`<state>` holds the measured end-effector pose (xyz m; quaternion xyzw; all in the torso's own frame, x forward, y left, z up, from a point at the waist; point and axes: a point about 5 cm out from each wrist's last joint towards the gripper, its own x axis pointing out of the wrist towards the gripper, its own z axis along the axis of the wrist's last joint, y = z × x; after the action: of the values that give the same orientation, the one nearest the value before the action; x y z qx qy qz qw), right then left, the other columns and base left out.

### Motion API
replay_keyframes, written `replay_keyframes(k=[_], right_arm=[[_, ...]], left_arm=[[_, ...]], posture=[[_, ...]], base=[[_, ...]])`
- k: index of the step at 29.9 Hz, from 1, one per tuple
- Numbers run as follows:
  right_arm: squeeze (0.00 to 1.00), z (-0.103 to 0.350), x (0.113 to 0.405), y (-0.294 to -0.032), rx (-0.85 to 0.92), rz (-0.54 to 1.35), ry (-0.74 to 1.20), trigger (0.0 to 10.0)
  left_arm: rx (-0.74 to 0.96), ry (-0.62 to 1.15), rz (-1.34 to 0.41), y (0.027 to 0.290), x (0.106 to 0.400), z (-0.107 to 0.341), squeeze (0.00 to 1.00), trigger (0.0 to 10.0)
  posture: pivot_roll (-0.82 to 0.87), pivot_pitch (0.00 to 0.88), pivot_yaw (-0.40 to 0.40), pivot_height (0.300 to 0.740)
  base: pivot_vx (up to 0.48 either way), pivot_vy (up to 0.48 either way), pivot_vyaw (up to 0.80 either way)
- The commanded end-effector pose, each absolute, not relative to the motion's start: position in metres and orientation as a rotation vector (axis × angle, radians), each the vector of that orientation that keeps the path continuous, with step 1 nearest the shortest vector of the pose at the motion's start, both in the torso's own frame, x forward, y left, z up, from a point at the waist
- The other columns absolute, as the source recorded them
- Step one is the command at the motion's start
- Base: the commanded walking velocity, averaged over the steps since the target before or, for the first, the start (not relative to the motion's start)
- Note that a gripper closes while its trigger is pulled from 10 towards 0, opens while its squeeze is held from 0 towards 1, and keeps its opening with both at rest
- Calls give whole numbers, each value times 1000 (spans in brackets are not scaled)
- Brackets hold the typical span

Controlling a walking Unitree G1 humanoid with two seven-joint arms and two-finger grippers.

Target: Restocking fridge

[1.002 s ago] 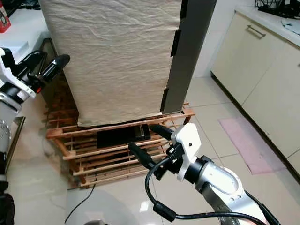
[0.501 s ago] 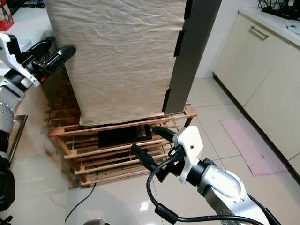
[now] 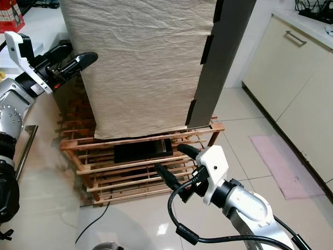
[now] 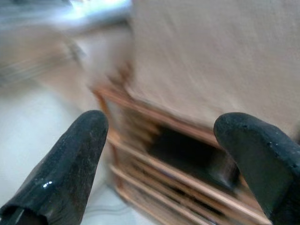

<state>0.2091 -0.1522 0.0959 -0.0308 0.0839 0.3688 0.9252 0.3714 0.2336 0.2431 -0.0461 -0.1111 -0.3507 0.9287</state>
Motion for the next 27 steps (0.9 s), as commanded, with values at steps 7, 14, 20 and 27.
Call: replay_keyframes(k=[7,14,20,27], right_arm=[[0,46,214,-144,-128,668,221,10000],[0,9,218,-128,-143,538,291,10000],[0,-11,221,-54,-79,542,279,10000],[0,-28,217,-43,-164,494,413,10000]], left_arm=[[-31,-194,-1002,207,362,245,0,10000],[-33,-184,-1119,196,351,247,0,10000],[-56,-154,-1333,179,324,254,0,10000],[-145,-84,-1570,166,291,260,0,10000]], posture=[[-21,14,-35,740],[-23,18,-34,740],[-21,12,-36,740],[-17,7,-41,740]], base=[[0,0,0],[0,0,0],[0,0,0],[0,0,0]])
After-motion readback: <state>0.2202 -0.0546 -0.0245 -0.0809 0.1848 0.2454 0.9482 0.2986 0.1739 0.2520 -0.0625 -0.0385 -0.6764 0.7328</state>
